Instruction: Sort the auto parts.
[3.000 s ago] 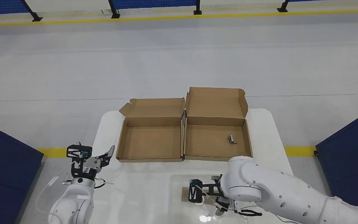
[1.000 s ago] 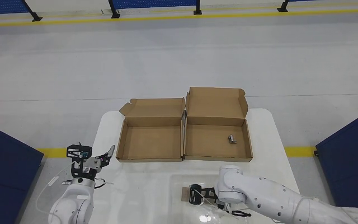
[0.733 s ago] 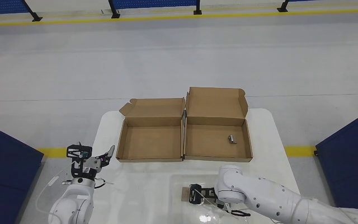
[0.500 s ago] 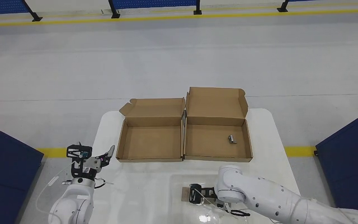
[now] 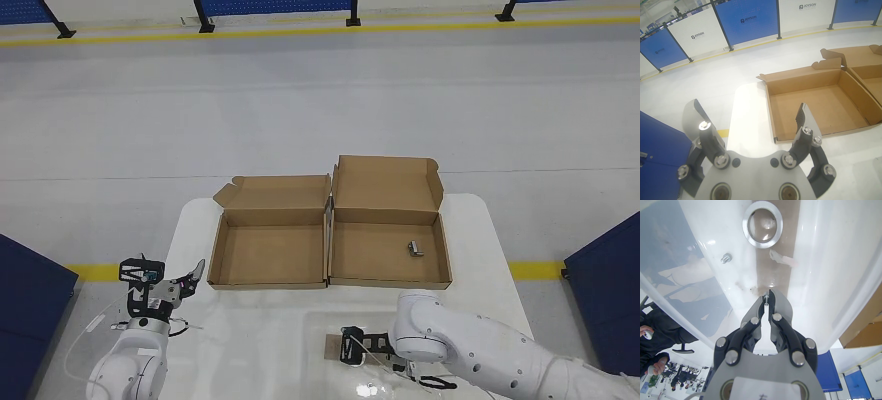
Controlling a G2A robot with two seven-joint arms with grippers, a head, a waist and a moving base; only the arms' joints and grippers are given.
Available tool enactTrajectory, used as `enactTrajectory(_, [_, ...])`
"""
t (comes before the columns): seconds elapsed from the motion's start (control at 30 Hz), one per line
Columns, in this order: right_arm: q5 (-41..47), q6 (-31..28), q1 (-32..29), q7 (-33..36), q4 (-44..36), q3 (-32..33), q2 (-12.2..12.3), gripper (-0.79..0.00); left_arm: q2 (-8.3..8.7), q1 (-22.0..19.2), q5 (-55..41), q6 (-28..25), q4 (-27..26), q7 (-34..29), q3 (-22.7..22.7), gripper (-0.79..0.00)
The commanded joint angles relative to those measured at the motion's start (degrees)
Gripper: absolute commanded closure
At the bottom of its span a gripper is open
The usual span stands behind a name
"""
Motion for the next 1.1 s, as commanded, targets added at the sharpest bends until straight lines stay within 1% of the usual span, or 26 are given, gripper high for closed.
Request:
enactTrajectory(0.0, [0.0, 0.0, 0.0, 0.0, 0.0, 0.0, 0.0, 0.000, 0.00, 0.0, 0.0, 0.0, 0.0, 0.0, 0.0, -0.785])
enactTrajectory(0.13, [0.0, 0.0, 0.0, 0.0, 0.0, 0.0, 0.0, 0.000, 0.00, 0.0, 0.0, 0.0, 0.0, 0.0, 0.0, -0.785])
enactTrajectory(0.17, [0.5, 0.1, -0.2, -0.8, 0.0, 0.1, 0.0, 0.000, 0.00, 0.0, 0.0, 0.0, 0.0, 0.0, 0.0, -0.785])
enactTrajectory(0.2, [2.8, 0.1, -0.7, -3.6, 0.2, 1.1, 0.1, 0.000, 0.00, 0.0, 0.0, 0.0, 0.0, 0.0, 0.0, -0.785])
enactTrajectory(0.27, [6.1, -1.2, -1.1, -5.4, 0.6, 3.3, 0.8, 0.000, 0.00, 0.0, 0.0, 0.0, 0.0, 0.0, 0.0, -0.785])
enactTrajectory(0.4, [19.2, -6.6, -3.2, -8.0, 0.8, 10.2, 3.5, 0.000, 0.00, 0.0, 0.0, 0.0, 0.0, 0.0, 0.0, -0.785])
enactTrajectory(0.57, [33.3, -11.7, -7.4, -11.5, 1.1, 18.7, 8.0, 0.000, 0.00, 0.0, 0.0, 0.0, 0.0, 0.0, 0.0, -0.785])
enactTrajectory(0.7, [43.2, -13.6, -9.7, -13.4, 0.6, 21.1, 10.8, 0.000, 0.00, 0.0, 0.0, 0.0, 0.0, 0.0, 0.0, -0.785])
enactTrajectory(1.07, [44.0, -13.6, -9.8, -14.0, 0.6, 21.2, 11.0, 0.000, 0.00, 0.0, 0.0, 0.0, 0.0, 0.0, 0.0, -0.785])
